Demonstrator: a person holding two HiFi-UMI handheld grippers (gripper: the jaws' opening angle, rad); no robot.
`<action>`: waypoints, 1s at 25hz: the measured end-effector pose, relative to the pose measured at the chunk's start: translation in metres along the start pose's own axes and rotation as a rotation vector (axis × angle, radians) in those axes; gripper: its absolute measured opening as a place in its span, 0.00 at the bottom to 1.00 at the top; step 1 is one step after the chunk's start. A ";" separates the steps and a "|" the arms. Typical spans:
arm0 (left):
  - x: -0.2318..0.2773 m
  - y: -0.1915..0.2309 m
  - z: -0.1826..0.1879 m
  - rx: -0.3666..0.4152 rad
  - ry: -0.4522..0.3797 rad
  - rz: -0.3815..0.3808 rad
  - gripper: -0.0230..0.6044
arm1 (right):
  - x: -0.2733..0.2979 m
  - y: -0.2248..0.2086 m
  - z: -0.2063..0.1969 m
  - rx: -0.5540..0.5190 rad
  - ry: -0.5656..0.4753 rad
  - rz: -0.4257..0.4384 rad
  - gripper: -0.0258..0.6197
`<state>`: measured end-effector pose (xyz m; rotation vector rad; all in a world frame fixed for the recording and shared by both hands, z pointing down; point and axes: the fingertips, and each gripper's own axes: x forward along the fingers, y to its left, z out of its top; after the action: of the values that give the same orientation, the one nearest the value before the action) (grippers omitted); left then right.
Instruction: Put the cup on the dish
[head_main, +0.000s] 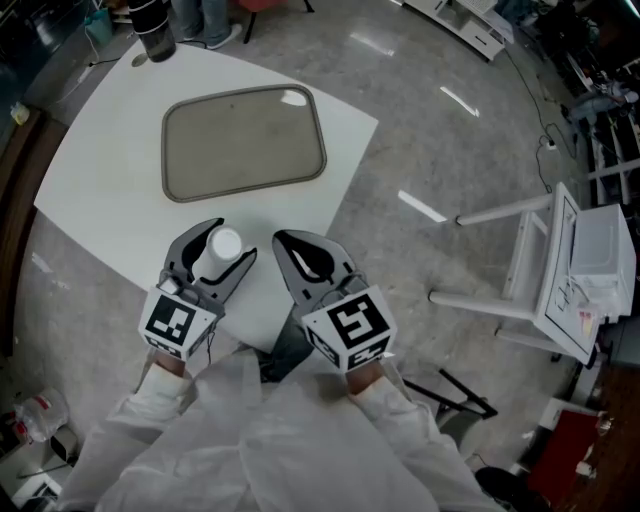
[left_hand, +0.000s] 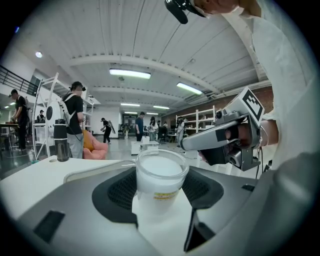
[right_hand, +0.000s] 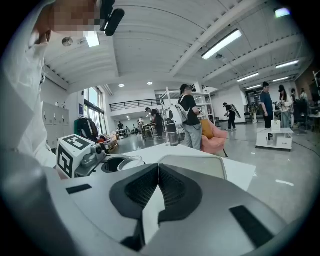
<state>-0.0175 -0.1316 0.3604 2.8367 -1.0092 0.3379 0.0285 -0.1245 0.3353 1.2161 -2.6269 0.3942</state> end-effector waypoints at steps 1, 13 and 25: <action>0.007 0.007 0.003 -0.004 0.001 0.007 0.47 | 0.005 -0.008 0.003 -0.002 0.000 0.003 0.06; 0.080 0.082 0.023 0.009 0.025 0.073 0.47 | 0.078 -0.083 0.030 -0.058 0.003 0.051 0.06; 0.123 0.155 0.015 -0.046 0.042 0.129 0.47 | 0.152 -0.118 0.021 -0.016 0.028 0.105 0.06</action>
<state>-0.0203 -0.3287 0.3811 2.7191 -1.1788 0.3794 0.0209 -0.3126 0.3798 1.0628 -2.6719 0.4042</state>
